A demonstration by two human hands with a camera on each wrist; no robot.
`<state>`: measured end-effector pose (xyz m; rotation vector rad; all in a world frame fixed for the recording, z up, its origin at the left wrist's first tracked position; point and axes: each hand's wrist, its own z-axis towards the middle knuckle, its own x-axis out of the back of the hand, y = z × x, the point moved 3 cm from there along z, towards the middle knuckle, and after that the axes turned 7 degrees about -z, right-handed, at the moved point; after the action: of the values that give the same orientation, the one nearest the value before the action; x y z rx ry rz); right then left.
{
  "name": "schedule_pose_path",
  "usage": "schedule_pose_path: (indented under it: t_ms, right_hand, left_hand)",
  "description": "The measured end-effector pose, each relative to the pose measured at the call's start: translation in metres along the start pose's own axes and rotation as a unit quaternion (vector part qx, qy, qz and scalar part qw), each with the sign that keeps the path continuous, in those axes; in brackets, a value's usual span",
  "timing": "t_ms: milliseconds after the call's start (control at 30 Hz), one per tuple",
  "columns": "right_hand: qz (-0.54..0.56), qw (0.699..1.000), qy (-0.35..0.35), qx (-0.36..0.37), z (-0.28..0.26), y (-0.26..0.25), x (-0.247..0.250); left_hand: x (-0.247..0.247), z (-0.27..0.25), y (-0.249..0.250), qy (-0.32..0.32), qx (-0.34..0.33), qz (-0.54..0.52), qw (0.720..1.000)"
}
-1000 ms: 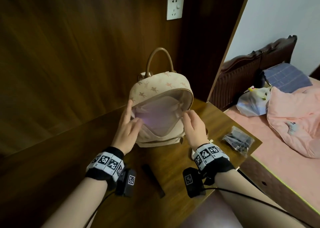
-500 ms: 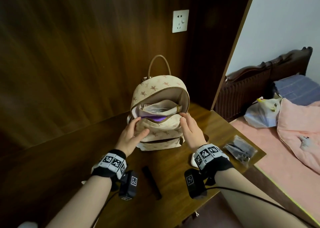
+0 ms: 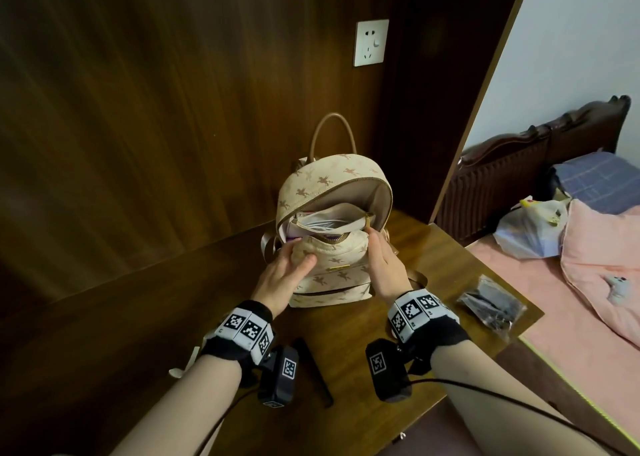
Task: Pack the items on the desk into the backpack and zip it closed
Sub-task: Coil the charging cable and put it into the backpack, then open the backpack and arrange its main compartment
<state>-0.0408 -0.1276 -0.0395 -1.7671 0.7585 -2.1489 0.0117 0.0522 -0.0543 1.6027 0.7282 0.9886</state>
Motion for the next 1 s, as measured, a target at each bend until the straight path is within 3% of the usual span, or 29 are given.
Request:
schedule_pose_path:
  t_ms: [200, 267, 367, 500, 567, 667, 833, 1000]
  right_hand:
    - [0.154, 0.982, 0.063, -0.092, 0.008, 0.014, -0.025]
    - [0.144, 0.984, 0.068, -0.08, 0.01, 0.015, -0.03]
    - [0.221, 0.964, 0.086, -0.12, 0.012, 0.017, -0.03]
    - [0.209, 0.966, 0.072, -0.132, 0.013, 0.015, -0.027]
    - [0.167, 0.975, 0.106, -0.098, 0.009, 0.007, -0.017]
    - [0.2, 0.959, 0.16, -0.124, 0.004, 0.001, 0.005]
    - [0.172, 0.955, 0.241, -0.006, 0.012, -0.038, 0.032]
    - [0.175, 0.937, 0.252, 0.166, -0.005, -0.108, 0.028]
  left_hand:
    - [-0.002, -0.003, -0.005, -0.016, -0.009, 0.013, 1.0]
    - [-0.004, 0.0, -0.006, 0.006, -0.026, 0.012, 1.0]
    - [-0.007, 0.0, -0.008, 0.054, -0.029, -0.004, 0.998]
    - [-0.006, -0.001, -0.009, 0.08, -0.002, -0.017, 0.997]
    - [-0.005, -0.003, -0.008, 0.091, 0.002, -0.018, 0.996]
    - [-0.003, -0.01, -0.008, 0.104, -0.002, -0.015, 0.994]
    - [0.019, -0.03, -0.014, 0.146, -0.011, 0.053, 0.988]
    - [0.065, -0.078, -0.033, 0.242, 0.033, 0.102, 0.964]
